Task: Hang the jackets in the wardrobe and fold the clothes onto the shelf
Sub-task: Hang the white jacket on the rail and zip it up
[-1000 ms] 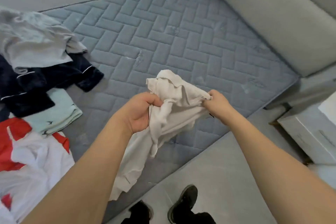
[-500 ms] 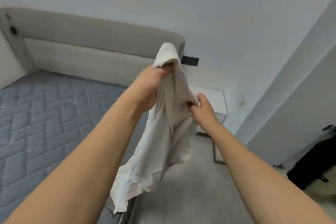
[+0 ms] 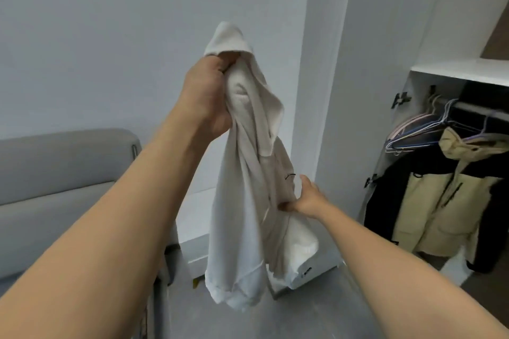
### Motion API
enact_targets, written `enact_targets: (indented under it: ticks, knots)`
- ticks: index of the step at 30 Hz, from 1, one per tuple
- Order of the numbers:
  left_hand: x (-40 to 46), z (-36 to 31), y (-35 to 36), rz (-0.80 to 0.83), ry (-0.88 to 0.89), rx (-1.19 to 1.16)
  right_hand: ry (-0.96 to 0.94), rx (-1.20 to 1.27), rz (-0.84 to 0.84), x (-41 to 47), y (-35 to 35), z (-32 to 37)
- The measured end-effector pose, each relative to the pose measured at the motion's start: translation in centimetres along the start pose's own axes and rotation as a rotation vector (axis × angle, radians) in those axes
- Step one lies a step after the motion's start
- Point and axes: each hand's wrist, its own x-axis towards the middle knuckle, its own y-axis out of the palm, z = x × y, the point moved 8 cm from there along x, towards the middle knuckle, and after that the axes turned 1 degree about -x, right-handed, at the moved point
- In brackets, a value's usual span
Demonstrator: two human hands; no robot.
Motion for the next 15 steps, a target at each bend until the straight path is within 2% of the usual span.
enact_targets:
  ticks: [4,6,10,12,15]
  knots:
    - [6.4,1.6,2.9,0.181,-0.074,-0.02,0.019,-0.028,0.185,4.5,-0.4,-2.1]
    - [9.2,3.3,5.1,0.285,-0.116,-0.043,0.017,-0.064,0.123,6.5,-0.4,-2.7]
    - [12.7,7.5,8.3,0.542,-0.254,-0.097,0.159,0.096,-0.202,8.6,-4.8,-5.7]
    - [14.1,10.4,7.5,0.604,-0.308,0.086,0.229,0.177,-0.37,8.3,-9.5,-8.0]
    - [16.0,15.9,4.9,0.635,-0.321,0.675,0.222,0.421,-0.548,6.0,-17.4,-9.2]
